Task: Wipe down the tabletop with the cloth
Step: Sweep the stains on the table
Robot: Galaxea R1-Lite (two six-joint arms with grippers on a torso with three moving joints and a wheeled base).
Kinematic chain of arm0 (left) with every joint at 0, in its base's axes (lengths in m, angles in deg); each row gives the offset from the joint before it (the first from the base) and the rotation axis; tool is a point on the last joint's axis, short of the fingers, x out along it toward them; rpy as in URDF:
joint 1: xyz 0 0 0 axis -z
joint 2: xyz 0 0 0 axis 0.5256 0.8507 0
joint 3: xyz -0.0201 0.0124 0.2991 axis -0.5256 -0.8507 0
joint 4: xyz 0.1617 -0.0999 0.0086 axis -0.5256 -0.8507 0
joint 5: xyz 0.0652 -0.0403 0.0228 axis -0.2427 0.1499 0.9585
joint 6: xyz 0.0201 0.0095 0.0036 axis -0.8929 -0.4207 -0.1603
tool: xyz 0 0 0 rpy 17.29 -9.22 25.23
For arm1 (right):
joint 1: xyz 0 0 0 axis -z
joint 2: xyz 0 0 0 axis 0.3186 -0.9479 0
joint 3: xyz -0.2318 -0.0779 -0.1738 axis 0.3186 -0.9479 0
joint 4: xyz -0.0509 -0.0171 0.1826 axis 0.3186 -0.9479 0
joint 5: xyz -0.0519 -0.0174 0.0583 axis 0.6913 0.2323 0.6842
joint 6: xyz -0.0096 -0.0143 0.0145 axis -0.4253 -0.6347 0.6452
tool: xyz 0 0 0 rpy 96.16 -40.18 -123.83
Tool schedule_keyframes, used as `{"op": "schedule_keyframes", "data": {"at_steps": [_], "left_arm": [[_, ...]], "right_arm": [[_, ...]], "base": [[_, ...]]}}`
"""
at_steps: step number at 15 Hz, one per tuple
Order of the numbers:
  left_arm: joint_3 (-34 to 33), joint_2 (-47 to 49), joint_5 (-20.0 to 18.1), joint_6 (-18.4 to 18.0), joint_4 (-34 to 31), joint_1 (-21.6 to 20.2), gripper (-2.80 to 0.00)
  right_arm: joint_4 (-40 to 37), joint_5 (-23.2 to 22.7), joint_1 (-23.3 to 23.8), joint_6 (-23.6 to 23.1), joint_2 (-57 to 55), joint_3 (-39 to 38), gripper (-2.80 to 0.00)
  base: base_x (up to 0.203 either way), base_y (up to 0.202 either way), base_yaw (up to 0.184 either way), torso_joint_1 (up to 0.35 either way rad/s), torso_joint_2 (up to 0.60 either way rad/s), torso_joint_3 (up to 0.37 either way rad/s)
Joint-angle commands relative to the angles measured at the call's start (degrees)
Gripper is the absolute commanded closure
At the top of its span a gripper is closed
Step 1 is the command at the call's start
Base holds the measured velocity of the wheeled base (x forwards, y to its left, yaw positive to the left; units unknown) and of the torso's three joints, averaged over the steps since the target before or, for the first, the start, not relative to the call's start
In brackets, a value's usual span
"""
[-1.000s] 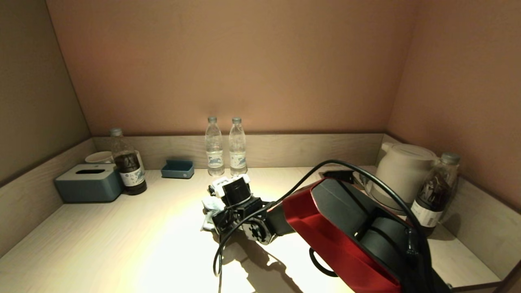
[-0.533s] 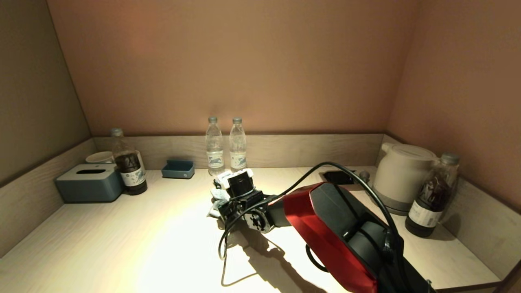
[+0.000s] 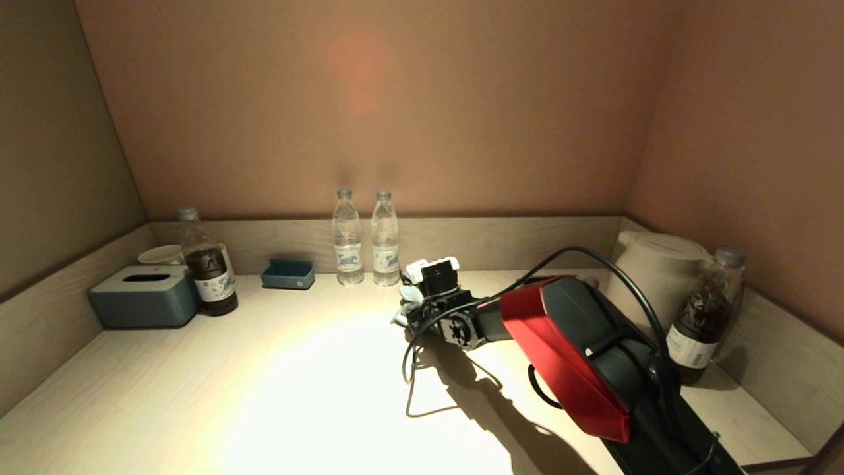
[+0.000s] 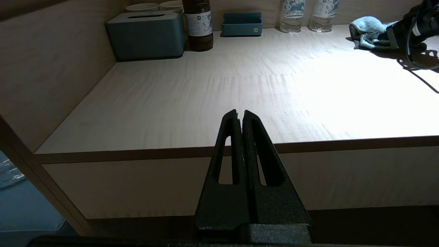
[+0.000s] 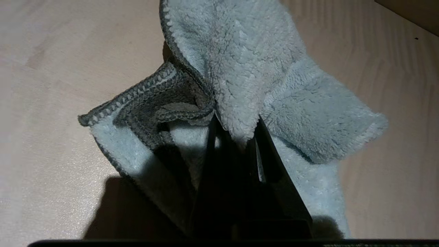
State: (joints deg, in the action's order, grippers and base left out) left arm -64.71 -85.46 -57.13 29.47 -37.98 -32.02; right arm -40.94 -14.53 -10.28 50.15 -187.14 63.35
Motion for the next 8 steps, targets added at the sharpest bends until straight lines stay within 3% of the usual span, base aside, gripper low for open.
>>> {"op": "schedule_keyframes", "data": {"at_steps": [1,5,8], "left_arm": [[0.0,-0.02,-0.09,-0.02,0.01,-0.05,0.0],[0.0,-0.02,-0.09,-0.02,0.01,-0.05,0.0],[0.0,-0.02,0.0,0.03,0.01,-0.05,0.0]], "right_arm": [[0.31,0.11,1.39,0.25,2.25,-0.69,0.0],[0.78,-0.19,0.83,2.73,7.87,-8.65,0.0],[0.73,-0.42,-1.87,3.67,8.04,-8.93,0.0]], "base": [[0.0,0.0,0.0,0.0,0.0,0.0],[0.0,0.0,0.0,0.0,0.0,0.0],[0.0,0.0,0.0,0.0,0.0,0.0]]}}
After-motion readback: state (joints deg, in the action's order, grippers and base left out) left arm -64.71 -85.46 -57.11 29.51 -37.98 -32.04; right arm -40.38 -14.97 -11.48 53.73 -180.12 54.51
